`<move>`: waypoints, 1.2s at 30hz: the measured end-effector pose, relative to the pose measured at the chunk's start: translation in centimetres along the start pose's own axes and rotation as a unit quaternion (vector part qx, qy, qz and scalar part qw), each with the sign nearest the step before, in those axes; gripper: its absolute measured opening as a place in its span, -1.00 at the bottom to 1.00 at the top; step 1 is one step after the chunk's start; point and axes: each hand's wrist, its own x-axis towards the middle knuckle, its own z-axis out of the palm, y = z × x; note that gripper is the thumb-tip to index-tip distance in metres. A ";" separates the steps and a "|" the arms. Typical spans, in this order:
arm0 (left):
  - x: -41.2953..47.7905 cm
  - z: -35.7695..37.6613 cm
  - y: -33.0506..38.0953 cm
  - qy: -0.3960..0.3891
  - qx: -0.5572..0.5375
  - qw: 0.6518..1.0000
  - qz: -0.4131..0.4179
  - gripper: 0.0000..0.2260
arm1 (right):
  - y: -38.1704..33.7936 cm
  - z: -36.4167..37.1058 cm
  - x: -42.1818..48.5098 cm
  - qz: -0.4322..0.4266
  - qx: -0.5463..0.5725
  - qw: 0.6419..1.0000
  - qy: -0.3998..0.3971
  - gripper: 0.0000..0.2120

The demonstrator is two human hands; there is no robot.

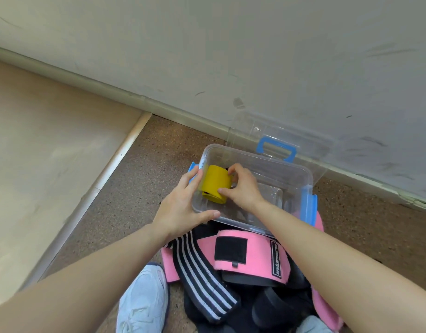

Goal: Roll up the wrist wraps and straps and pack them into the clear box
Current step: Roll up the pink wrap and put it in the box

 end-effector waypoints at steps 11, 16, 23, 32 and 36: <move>0.1 -0.2 0.2 -0.011 0.019 1.000 -0.004 0.04 | -0.5 -3.6 -1.4 -0.009 -0.046 0.994 -0.102 -0.58; -0.2 -0.7 1.6 0.015 0.137 0.990 0.008 -0.11 | -2.7 -9.0 -6.2 -0.061 -0.102 0.987 -0.111 -0.70; -4.4 1.5 5.6 -0.008 0.194 0.934 0.301 -0.65 | -0.6 -14.3 -15.6 -0.026 -0.215 0.956 -0.197 -0.82; -6.9 5.2 6.1 -0.112 0.234 0.951 0.170 -0.25 | 4.7 -13.1 -19.5 0.097 -0.118 0.962 -0.227 -0.38; -6.3 3.6 5.9 -0.164 0.217 0.940 0.204 -0.15 | 5.6 -11.4 -19.3 0.056 -0.098 0.959 -0.261 -0.25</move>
